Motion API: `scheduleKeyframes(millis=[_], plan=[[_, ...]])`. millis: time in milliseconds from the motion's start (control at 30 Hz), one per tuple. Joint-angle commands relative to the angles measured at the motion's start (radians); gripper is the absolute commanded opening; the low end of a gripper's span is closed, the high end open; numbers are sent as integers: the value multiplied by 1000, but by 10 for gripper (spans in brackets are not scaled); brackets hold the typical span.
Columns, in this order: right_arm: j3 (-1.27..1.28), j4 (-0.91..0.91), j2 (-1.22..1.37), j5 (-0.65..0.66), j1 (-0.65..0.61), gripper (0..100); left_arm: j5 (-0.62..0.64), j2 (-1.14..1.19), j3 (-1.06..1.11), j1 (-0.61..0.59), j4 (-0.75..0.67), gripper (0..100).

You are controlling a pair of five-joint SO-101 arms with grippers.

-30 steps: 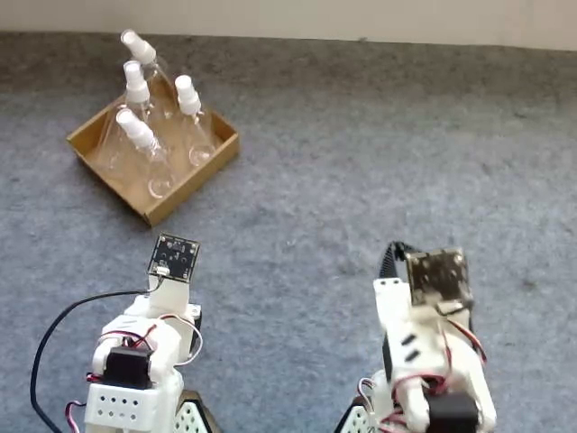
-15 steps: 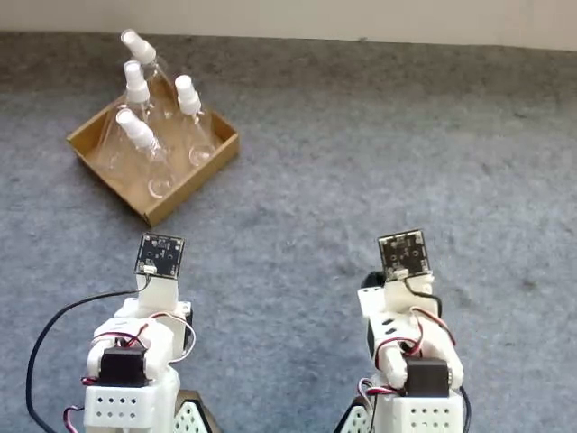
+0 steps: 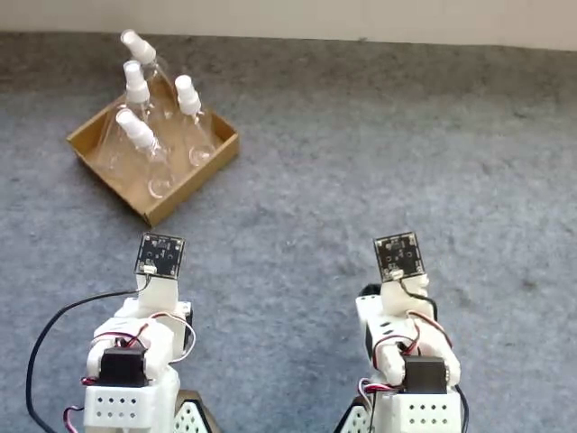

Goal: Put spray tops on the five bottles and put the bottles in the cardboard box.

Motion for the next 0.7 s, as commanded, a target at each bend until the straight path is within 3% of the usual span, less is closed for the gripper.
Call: scheduleKeyframes(millis=[0, 333, 500, 667], plan=[[110, 77, -12, 11, 10, 8, 11, -15, 22, -4, 6, 5], [110, 127, -10, 11, 10, 8, 12, -16, 21, -2, 8, 5], [107, 122, -10, -193, 28, 8, 17, -16, 21, -2, 8, 5], [107, 122, -10, -241, 93, 8, 218, -16, 22, -25, 3, 5]])
